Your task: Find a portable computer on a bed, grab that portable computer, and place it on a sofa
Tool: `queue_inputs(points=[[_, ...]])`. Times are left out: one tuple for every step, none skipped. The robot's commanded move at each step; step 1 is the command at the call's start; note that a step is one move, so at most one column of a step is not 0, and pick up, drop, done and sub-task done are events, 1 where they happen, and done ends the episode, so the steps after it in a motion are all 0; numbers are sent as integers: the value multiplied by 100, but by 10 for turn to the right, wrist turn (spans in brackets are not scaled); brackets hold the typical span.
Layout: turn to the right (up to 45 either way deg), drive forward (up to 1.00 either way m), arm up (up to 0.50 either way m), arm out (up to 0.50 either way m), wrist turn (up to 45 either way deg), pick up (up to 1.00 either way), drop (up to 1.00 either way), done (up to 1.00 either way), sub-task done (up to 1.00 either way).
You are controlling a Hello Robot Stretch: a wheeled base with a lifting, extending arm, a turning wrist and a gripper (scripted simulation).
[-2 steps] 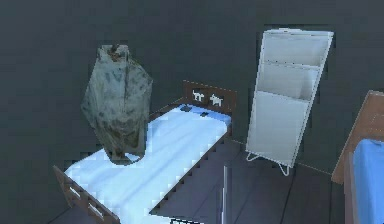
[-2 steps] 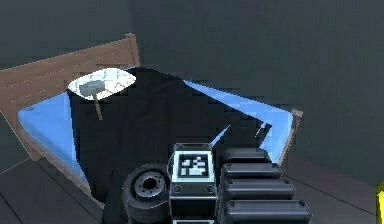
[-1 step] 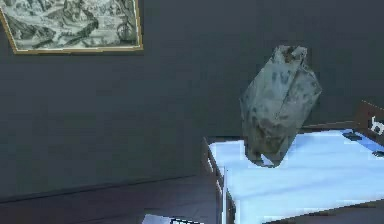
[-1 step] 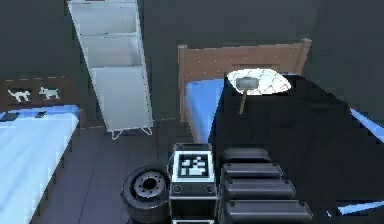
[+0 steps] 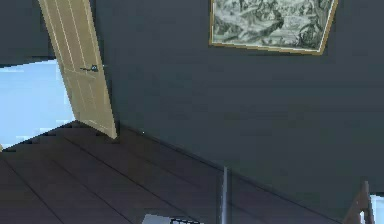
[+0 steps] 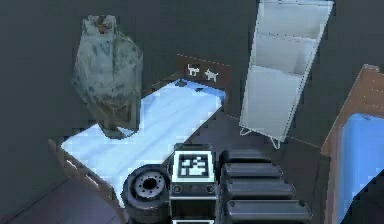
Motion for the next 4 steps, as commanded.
queue_inputs(points=[[-150, 0, 0, 0, 0, 0, 0, 0, 0], [0, 95, 0, 0, 0, 0, 0, 0, 0], [-360, 0, 0, 0, 0, 0, 0, 0, 0], [0, 100, 0, 0, 0, 0, 0, 0, 0]])
